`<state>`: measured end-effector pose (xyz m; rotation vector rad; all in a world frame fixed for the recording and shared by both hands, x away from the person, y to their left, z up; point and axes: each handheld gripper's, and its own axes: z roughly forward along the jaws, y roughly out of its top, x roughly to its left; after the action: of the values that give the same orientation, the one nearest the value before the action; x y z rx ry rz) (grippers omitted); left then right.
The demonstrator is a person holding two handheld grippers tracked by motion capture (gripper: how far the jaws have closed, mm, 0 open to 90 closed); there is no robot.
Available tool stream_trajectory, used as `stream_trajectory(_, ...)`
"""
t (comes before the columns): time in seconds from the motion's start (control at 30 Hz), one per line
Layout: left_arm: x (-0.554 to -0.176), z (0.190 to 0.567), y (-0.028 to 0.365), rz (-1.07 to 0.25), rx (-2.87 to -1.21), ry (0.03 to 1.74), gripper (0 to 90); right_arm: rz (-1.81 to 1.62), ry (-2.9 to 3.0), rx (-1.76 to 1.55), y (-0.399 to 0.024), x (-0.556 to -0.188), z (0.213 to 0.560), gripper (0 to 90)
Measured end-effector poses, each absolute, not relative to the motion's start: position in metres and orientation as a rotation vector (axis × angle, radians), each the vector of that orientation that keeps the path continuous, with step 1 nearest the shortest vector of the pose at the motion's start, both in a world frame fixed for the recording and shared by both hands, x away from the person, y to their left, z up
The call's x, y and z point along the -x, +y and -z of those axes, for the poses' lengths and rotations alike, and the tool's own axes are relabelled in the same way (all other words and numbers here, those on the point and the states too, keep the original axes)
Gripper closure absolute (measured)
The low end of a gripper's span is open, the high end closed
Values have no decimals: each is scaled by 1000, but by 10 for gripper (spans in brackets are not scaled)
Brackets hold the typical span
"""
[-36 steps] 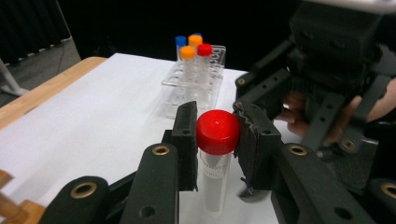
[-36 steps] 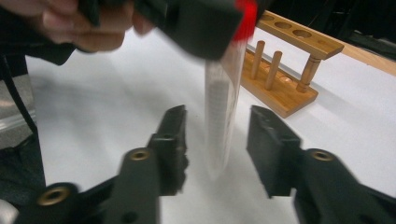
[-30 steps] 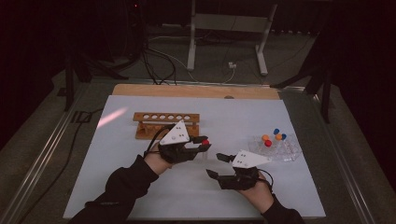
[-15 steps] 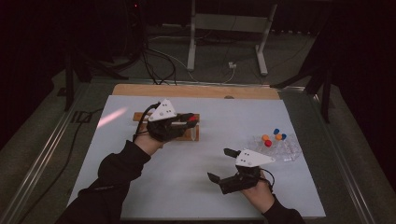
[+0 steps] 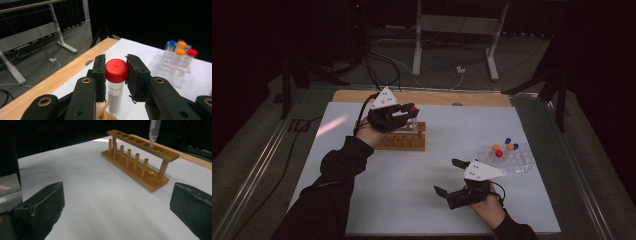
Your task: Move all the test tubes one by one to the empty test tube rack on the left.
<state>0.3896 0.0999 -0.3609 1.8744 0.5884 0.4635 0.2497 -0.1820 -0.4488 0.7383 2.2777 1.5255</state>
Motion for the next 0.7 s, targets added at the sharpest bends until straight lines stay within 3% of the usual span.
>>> stream_trajectory(0.37, -417, 370, 101, -529, -1889, 653, 715, -1525, 2295, -728, -182, -250, 451, 0)
stream_trajectory(0.7, -429, 396, 100, -506, -1884, 715, 715, -1527, 2306, -726, -183, -251, 452, 0)
